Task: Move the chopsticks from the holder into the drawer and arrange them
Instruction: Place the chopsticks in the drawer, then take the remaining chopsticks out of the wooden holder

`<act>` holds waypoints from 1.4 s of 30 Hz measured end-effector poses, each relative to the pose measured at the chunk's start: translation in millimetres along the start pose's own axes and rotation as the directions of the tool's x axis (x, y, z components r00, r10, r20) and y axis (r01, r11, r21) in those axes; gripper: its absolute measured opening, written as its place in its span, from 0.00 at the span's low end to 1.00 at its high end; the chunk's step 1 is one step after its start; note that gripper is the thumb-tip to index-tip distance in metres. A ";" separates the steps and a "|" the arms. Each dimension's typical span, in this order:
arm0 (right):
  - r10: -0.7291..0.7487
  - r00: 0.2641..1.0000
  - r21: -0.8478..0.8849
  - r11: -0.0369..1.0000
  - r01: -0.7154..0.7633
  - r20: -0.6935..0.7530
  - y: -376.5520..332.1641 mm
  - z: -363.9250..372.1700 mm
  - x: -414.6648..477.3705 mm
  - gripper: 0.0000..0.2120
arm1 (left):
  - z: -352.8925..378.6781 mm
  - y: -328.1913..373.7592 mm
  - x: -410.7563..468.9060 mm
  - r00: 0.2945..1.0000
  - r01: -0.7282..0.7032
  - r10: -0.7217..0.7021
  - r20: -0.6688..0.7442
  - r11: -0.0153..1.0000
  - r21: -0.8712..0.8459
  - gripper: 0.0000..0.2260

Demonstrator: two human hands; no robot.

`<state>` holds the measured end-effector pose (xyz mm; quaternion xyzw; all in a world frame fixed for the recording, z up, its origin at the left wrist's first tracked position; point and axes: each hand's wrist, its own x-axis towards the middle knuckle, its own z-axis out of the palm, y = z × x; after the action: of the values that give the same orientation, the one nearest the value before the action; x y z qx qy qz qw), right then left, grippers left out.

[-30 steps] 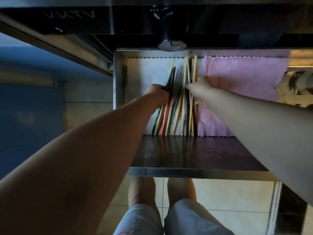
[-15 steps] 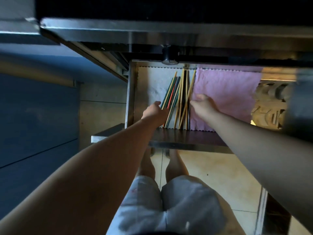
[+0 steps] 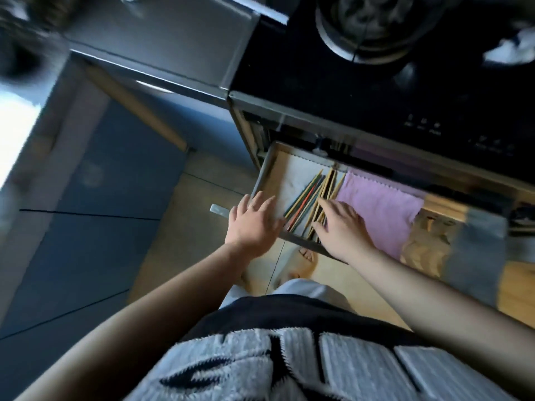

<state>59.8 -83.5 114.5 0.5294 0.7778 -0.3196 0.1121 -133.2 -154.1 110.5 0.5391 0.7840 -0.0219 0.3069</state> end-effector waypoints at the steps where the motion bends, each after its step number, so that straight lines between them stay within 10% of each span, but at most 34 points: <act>1: -0.026 1.000 -0.052 0.998 0.026 -0.001 -8.1 -4.9 -4.8 0.28 | -6.5 -4.6 -10.9 0.999 0.020 -0.021 -0.034 1.000 -0.008 0.26; 22: -0.619 0.785 -0.348 0.729 0.589 0.033 -350.0 75.2 -109.6 0.31 | -70.0 -263.0 -268.0 0.796 0.370 -0.381 -0.471 0.921 -0.120 0.29; 42: -0.886 0.122 -0.253 0.005 0.968 0.448 -689.4 261.3 -240.9 0.31 | -36.3 -496.9 -545.7 0.080 0.590 -0.943 -0.324 0.307 -0.747 0.31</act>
<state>-500.4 -587.7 297.6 -0.1930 0.9684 -0.1435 0.0661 -450.8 -802.4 268.2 -0.1089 0.9726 0.2056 0.0065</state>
